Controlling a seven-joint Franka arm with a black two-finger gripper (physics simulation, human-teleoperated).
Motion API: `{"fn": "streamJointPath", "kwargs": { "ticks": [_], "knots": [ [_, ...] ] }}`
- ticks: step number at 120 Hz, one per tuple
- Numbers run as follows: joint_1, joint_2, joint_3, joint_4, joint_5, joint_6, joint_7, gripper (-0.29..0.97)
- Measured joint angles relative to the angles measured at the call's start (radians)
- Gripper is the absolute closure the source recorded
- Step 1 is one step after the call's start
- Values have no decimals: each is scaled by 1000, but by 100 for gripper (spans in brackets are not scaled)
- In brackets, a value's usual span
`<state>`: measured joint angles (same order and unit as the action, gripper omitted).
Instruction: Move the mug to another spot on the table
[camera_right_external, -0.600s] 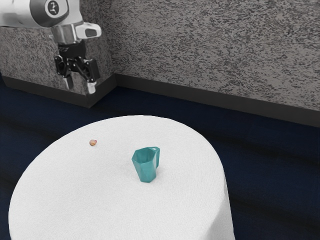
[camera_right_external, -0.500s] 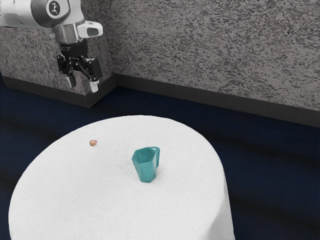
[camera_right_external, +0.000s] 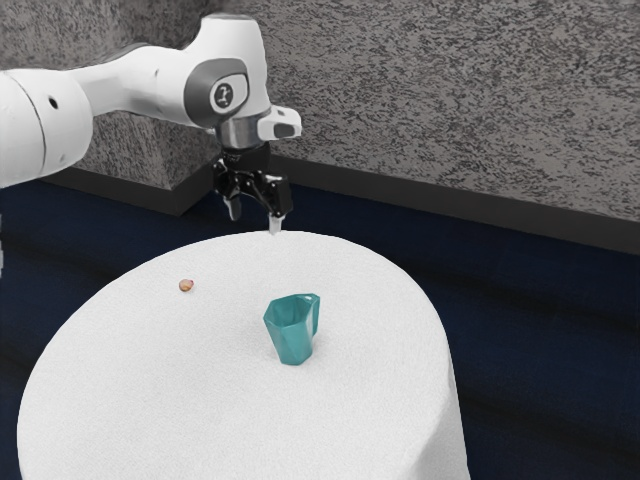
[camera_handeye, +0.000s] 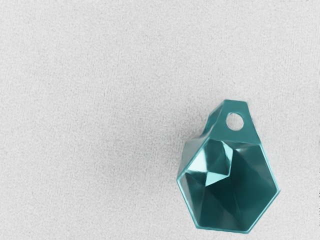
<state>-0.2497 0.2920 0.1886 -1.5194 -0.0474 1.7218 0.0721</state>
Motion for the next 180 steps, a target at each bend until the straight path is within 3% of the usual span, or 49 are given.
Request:
{"fn": "streamJointPath", "kwargs": {
  "ticks": [67, 180],
  "knots": [
    [-72, 200, -2, -2, -44, 211, 184, 2],
    [-74, 316, 0, -18, -57, 290, 306, 2]
  ]
}}
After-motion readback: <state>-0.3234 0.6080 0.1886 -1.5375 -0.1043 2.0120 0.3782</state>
